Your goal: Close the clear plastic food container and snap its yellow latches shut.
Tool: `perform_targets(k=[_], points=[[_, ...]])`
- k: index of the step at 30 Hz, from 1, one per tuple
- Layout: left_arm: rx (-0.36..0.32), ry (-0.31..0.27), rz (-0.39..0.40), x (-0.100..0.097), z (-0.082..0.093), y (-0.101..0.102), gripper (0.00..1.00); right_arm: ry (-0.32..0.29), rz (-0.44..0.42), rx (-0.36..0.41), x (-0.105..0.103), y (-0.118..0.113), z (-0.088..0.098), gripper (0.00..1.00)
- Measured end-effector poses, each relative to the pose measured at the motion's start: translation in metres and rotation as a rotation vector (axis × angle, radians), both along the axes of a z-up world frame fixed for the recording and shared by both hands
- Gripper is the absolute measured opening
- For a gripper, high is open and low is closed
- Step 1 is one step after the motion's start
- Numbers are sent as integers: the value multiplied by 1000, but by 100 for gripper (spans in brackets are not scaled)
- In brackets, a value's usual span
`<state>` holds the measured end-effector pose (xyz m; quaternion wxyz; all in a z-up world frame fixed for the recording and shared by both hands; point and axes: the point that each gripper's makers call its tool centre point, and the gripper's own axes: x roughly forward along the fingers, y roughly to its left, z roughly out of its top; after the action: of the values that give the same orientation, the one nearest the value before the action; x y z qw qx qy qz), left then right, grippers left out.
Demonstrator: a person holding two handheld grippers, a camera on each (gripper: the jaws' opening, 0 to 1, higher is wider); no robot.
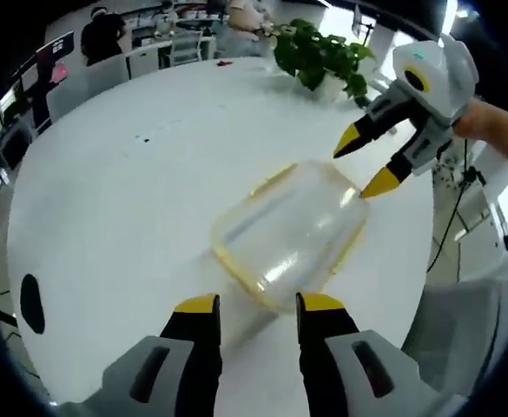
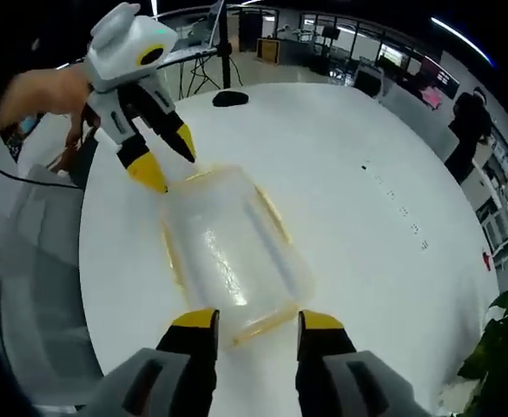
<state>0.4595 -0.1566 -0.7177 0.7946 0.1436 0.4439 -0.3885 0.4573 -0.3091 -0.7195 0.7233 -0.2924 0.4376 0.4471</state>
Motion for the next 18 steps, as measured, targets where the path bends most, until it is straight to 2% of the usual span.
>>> perform_targets(k=[2, 8, 11, 18], points=[[22, -26, -47, 1, 3, -1, 33, -6, 22, -32, -1, -3, -3, 32], [76, -59, -145, 4, 5, -4, 33, -1, 59, -50, -2, -4, -5, 32], [130, -78, -233, 6, 6, -5, 34, 2, 106, -83, -4, -8, -5, 33], [208, -112, -405, 4, 7, -9, 33, -2, 203, -118, -6, -12, -5, 33]])
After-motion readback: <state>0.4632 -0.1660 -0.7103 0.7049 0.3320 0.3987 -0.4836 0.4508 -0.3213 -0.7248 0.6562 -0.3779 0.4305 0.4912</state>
